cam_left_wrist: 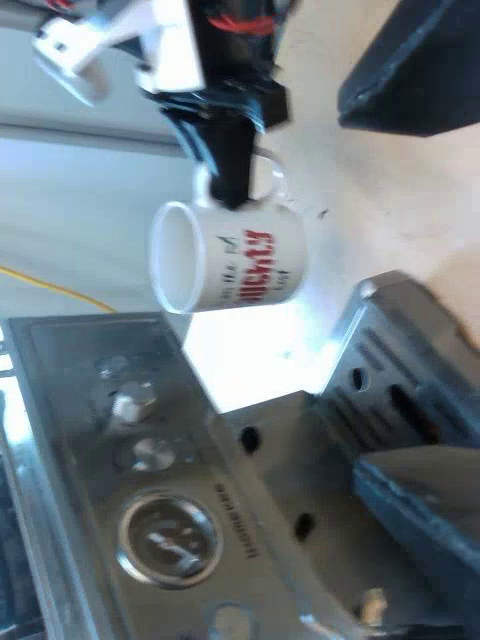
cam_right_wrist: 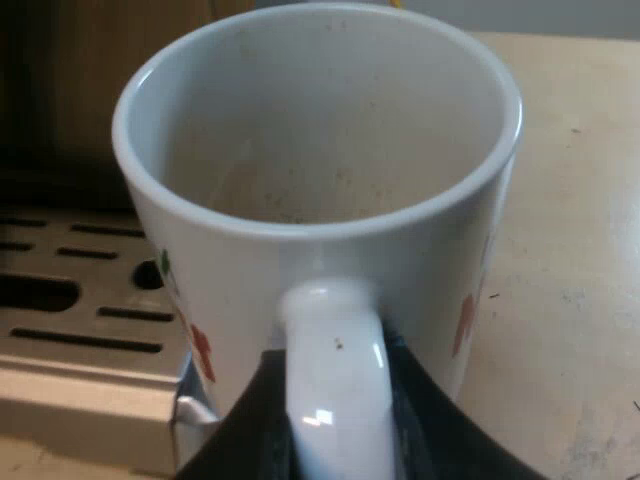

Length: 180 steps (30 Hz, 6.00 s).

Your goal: Place mug into machine

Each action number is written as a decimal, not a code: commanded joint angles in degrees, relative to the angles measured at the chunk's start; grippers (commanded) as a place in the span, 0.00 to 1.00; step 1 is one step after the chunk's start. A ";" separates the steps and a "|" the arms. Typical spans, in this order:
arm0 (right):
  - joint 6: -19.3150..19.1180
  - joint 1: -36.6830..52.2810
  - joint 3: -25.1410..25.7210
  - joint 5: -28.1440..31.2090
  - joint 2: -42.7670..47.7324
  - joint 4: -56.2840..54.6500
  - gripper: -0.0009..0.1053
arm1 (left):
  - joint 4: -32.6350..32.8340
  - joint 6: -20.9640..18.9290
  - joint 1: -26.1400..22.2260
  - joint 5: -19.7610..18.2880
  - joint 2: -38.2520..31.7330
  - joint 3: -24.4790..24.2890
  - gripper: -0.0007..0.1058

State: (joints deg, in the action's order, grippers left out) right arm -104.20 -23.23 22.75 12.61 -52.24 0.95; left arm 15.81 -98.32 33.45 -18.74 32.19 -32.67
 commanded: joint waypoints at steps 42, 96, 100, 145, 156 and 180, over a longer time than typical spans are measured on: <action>10.73 -38.47 3.22 12.06 -3.50 0.39 0.01 | 16.61 -4.89 -0.18 13.43 -14.10 7.44 0.63; 7.52 -28.55 23.47 13.33 -42.52 19.87 0.01 | 16.03 0.85 -15.11 -5.47 -14.10 10.46 0.82; 7.52 -27.79 24.56 13.34 -43.97 19.87 0.01 | 16.03 0.85 -15.11 -5.47 -14.10 10.46 0.82; 4.97 -25.00 35.26 17.04 -52.59 19.37 0.55 | 14.71 0.85 -15.11 -5.47 -13.91 11.48 0.82; 5.49 -25.15 35.26 16.96 -46.59 10.03 0.55 | 14.71 0.85 -15.11 -5.47 -13.91 11.48 0.82; 5.47 -35.74 34.34 22.18 -29.81 -9.02 0.34 | 17.37 0.85 -15.11 -5.47 -16.33 3.46 0.82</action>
State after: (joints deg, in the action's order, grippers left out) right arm -98.16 -58.75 56.99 34.16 -83.30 -7.66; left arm 33.28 -97.71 18.05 -23.82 16.63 -28.36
